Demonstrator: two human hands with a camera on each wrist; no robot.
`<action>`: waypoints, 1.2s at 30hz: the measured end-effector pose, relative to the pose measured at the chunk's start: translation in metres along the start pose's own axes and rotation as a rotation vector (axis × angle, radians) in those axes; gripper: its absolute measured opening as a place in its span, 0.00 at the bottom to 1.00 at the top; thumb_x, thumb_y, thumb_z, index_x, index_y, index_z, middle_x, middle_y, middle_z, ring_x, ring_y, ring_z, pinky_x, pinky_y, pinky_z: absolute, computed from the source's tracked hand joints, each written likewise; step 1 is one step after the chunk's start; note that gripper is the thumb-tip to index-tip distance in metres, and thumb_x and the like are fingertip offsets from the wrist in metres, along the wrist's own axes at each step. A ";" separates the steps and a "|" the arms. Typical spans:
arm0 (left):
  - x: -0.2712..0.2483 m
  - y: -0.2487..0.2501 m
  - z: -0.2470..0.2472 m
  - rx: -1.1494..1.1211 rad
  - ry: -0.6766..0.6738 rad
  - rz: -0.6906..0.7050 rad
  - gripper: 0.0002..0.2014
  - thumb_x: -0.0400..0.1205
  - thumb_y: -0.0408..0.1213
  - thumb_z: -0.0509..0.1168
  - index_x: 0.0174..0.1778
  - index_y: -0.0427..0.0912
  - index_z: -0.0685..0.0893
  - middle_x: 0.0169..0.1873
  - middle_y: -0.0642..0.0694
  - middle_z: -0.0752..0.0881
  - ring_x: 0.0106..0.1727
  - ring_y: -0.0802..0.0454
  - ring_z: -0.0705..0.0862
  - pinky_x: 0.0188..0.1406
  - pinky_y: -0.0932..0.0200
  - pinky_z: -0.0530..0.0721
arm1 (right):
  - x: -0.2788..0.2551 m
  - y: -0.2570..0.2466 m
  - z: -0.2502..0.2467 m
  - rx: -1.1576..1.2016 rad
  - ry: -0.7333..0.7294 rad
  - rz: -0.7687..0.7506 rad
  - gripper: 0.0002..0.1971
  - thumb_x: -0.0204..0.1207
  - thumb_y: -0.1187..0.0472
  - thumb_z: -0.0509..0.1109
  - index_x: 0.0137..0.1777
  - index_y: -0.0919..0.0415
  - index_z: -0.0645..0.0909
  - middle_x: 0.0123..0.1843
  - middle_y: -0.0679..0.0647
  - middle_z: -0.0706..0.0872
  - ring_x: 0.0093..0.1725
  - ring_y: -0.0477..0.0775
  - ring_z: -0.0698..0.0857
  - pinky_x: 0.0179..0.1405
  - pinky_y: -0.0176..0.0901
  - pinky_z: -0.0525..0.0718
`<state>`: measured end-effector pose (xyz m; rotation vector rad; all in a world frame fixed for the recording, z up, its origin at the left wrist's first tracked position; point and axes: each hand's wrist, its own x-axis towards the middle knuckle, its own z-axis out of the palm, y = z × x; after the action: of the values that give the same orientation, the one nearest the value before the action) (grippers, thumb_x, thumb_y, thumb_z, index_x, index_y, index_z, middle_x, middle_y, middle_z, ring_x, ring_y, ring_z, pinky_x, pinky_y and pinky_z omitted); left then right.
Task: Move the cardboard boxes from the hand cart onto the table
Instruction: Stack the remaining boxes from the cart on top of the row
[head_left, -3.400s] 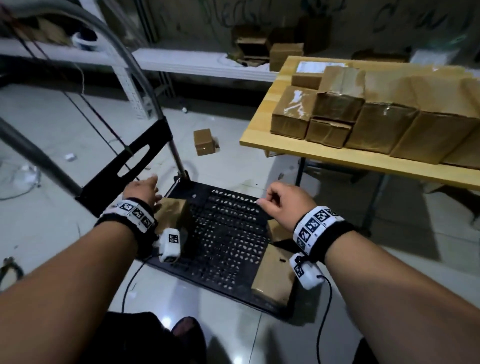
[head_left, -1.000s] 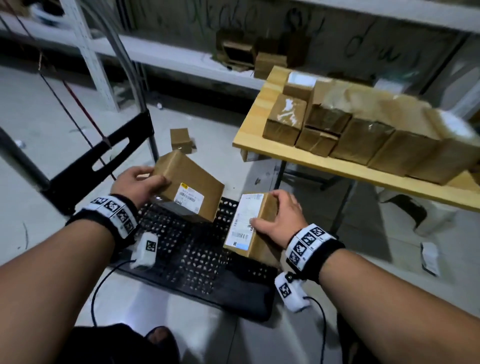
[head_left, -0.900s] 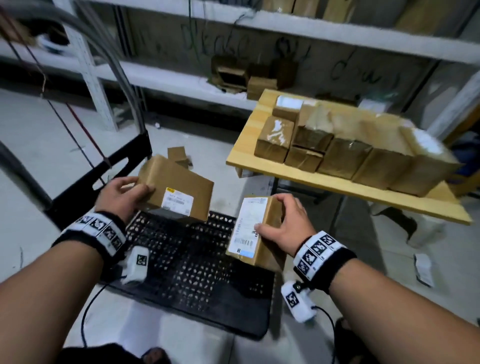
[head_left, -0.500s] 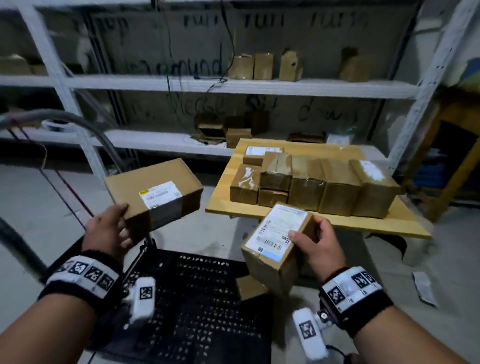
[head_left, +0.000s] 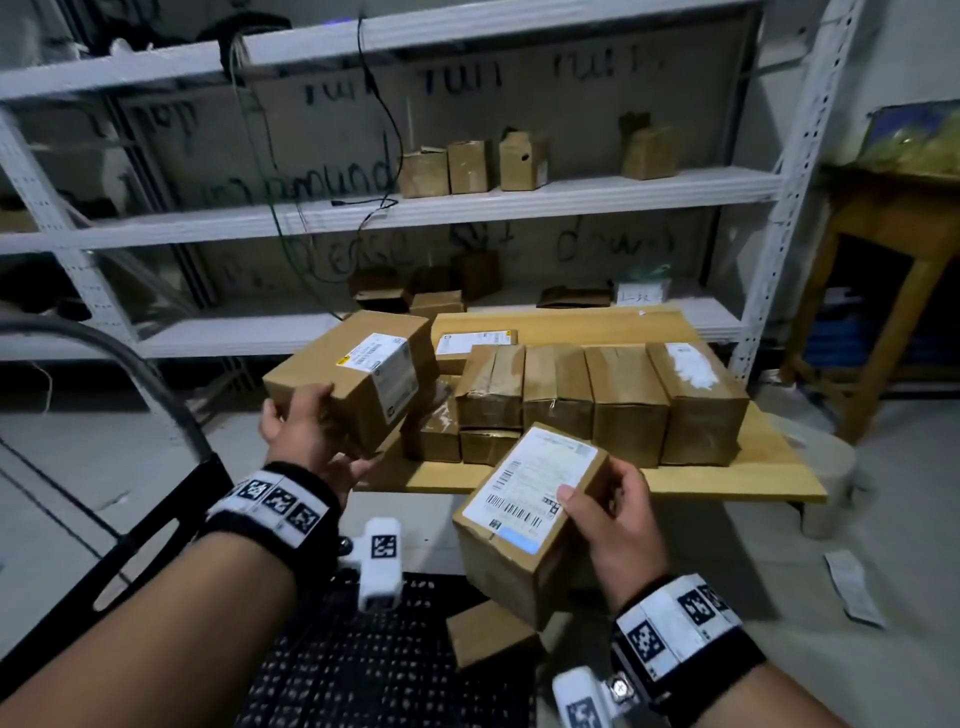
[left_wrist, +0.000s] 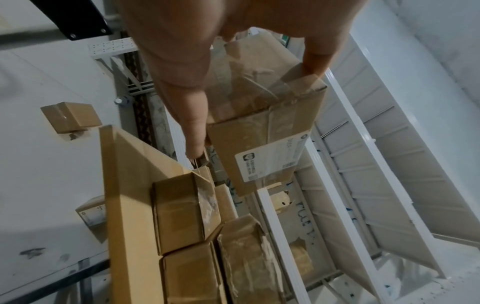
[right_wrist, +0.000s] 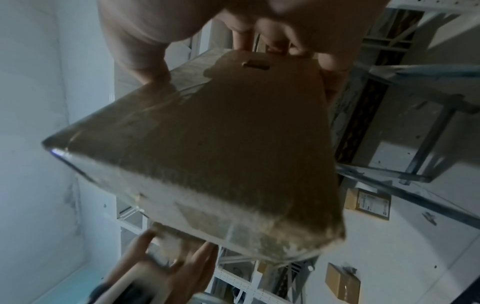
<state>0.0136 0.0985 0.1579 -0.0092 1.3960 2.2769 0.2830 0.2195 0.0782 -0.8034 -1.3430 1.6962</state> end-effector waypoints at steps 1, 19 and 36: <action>0.004 -0.004 0.011 0.009 0.023 -0.010 0.44 0.76 0.48 0.76 0.84 0.74 0.60 0.72 0.43 0.74 0.59 0.33 0.84 0.55 0.14 0.84 | 0.001 0.001 0.000 0.006 -0.013 -0.003 0.22 0.75 0.61 0.81 0.62 0.41 0.76 0.60 0.47 0.89 0.57 0.47 0.90 0.49 0.46 0.90; 0.035 -0.050 0.047 0.314 0.041 -0.087 0.52 0.62 0.52 0.88 0.76 0.67 0.63 0.70 0.40 0.80 0.60 0.35 0.88 0.60 0.35 0.91 | 0.019 -0.010 -0.004 0.112 -0.025 -0.009 0.26 0.77 0.65 0.79 0.71 0.51 0.75 0.61 0.52 0.90 0.45 0.37 0.93 0.35 0.34 0.89; 0.040 -0.023 0.036 0.317 0.046 -0.236 0.35 0.67 0.68 0.81 0.63 0.56 0.79 0.62 0.37 0.81 0.60 0.29 0.87 0.55 0.35 0.91 | 0.011 -0.014 -0.003 0.166 -0.027 0.005 0.25 0.74 0.61 0.81 0.67 0.44 0.76 0.61 0.51 0.91 0.50 0.45 0.95 0.44 0.46 0.92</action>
<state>-0.0050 0.1526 0.1462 -0.1189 1.6694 1.8582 0.2831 0.2317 0.0915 -0.6915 -1.2005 1.8014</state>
